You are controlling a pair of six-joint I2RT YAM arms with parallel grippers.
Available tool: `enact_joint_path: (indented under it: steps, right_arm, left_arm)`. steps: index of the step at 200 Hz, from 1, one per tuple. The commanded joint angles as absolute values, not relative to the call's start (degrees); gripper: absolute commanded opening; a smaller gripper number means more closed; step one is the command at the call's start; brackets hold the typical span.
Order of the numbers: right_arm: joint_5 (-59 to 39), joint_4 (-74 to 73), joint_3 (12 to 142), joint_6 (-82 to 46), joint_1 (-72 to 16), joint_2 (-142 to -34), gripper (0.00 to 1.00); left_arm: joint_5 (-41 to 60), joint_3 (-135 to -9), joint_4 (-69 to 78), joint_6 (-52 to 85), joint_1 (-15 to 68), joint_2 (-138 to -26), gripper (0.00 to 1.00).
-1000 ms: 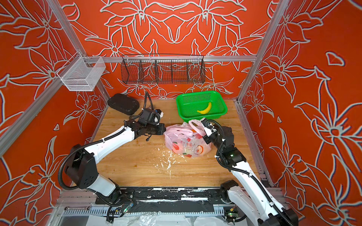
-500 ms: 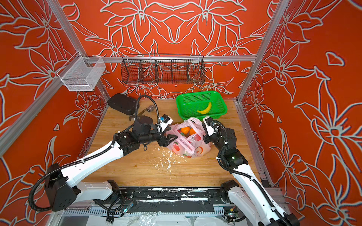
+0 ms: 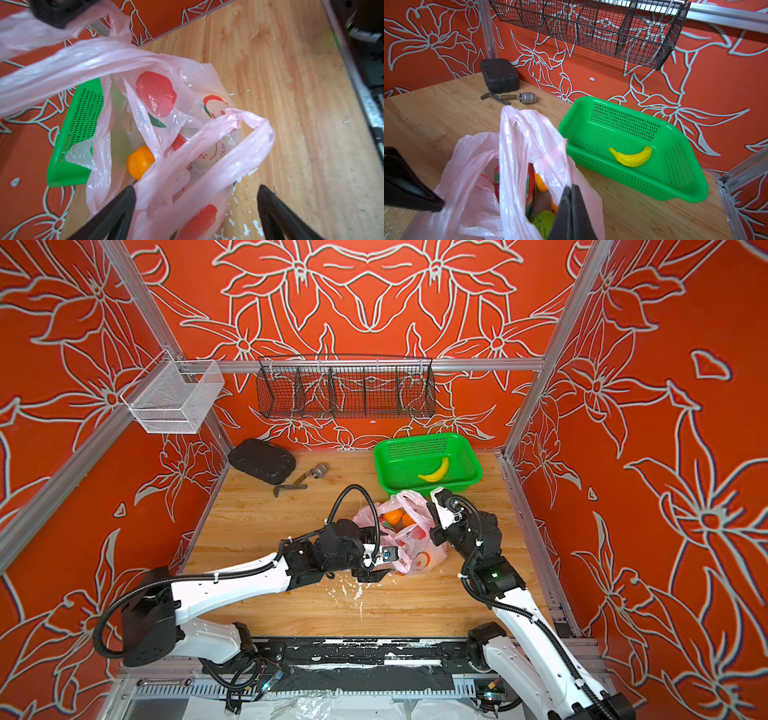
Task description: Untie the knot of the plastic bag and take out the fruit
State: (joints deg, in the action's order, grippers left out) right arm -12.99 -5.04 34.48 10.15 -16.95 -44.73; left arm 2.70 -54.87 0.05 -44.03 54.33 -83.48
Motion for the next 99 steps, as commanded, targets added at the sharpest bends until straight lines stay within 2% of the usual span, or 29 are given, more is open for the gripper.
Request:
enact_joint_path:
  steps: [1, 31, 39, 56, 65, 85, 99]
  right_arm:
    - [-14.16, -6.65, 34.61, 9.18, -16.7, -44.73, 0.0]
    - [-14.37, -5.48, 34.52, 9.62, -16.7, -44.37, 0.0]
    - [-14.18, -5.36, 34.38, 9.63, -16.7, -44.26, 0.0]
    - [-13.8, -5.45, 33.96, 9.66, -16.7, -43.82, 0.0]
    - [-13.71, -5.45, 33.82, 9.69, -16.72, -43.6, 0.0]
    - [-13.39, -5.27, 33.52, 9.55, -16.7, -43.11, 0.0]
    - [-13.26, -5.27, 33.27, 9.43, -16.7, -42.73, 0.0]
  left_arm:
    - [-4.16, -57.3, 3.68, -51.07, 55.54, -88.66, 0.92]
    - [-8.17, -58.36, 6.46, -51.44, 56.36, -92.65, 0.86]
    - [-7.79, -58.21, 7.02, -50.42, 56.33, -92.35, 0.79]
    - [-7.23, -57.13, 8.83, -47.81, 56.34, -90.8, 0.54]
    - [-7.25, -56.41, 9.82, -46.72, 56.36, -89.5, 0.44]
    - [-7.34, -54.5, 11.32, -43.54, 56.39, -86.12, 0.29]
    - [-7.42, -53.59, 11.72, -41.28, 56.17, -83.63, 0.22]
